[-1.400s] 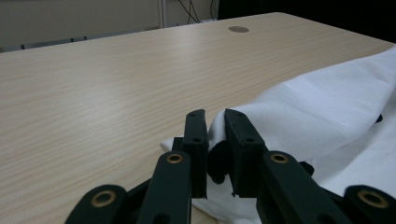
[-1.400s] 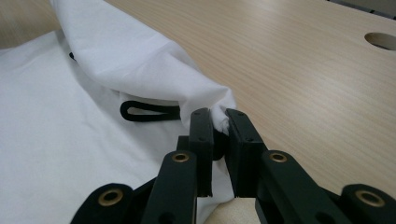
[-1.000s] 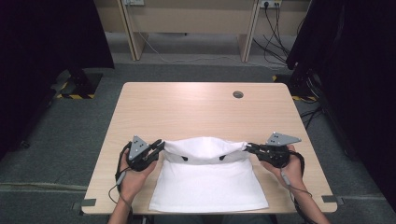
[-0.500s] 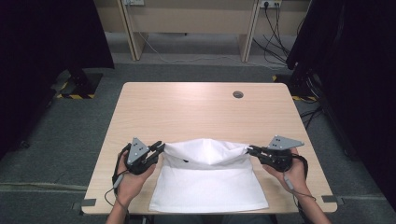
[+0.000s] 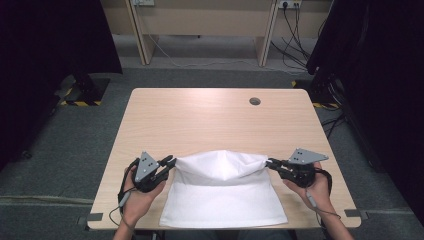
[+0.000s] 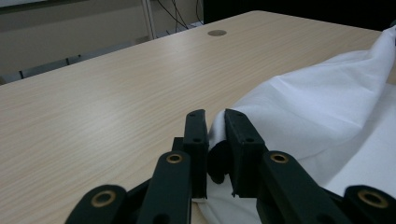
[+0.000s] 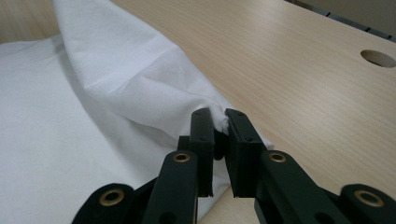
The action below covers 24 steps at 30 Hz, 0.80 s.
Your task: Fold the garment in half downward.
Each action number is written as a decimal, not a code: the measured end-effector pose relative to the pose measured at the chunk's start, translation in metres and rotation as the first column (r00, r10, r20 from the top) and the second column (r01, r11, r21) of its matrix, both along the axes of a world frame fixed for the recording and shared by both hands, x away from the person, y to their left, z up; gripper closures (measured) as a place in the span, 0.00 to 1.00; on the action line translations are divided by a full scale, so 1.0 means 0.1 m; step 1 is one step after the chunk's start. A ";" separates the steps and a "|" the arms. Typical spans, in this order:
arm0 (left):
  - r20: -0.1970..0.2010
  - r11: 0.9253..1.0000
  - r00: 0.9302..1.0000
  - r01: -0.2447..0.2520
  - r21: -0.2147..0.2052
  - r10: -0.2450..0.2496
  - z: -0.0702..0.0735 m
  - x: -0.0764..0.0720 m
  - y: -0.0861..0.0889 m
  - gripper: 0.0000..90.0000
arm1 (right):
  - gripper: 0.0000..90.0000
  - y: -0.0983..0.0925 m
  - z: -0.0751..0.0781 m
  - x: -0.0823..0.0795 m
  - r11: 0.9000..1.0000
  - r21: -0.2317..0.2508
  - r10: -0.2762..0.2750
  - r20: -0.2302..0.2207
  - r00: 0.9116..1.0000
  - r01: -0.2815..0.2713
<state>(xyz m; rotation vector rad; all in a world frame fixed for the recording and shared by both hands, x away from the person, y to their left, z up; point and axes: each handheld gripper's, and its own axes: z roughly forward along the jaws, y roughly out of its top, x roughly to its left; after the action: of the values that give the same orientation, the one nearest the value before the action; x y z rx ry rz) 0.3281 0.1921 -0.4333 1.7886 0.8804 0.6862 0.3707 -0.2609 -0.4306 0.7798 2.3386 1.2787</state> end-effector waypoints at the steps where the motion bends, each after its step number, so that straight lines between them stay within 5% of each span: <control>1: -0.002 1.000 1.000 0.001 0.000 -0.001 0.00 -0.01 0.00 0.88 | 0.91 0.00 0.00 -0.01 1.000 0.000 0.000 0.000 1.000 0.000; 24: 0.008 1.000 1.000 0.024 0.000 -0.024 0.05 -0.17 0.01 0.88 | 0.91 -0.04 0.04 -0.14 1.000 0.006 0.006 0.015 1.000 -0.006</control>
<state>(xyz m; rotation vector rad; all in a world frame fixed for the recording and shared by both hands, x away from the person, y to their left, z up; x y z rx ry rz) 0.3111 0.1934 -0.4282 1.7927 0.8525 0.6771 0.3565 -0.2649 -0.4263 0.7628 2.3277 1.2900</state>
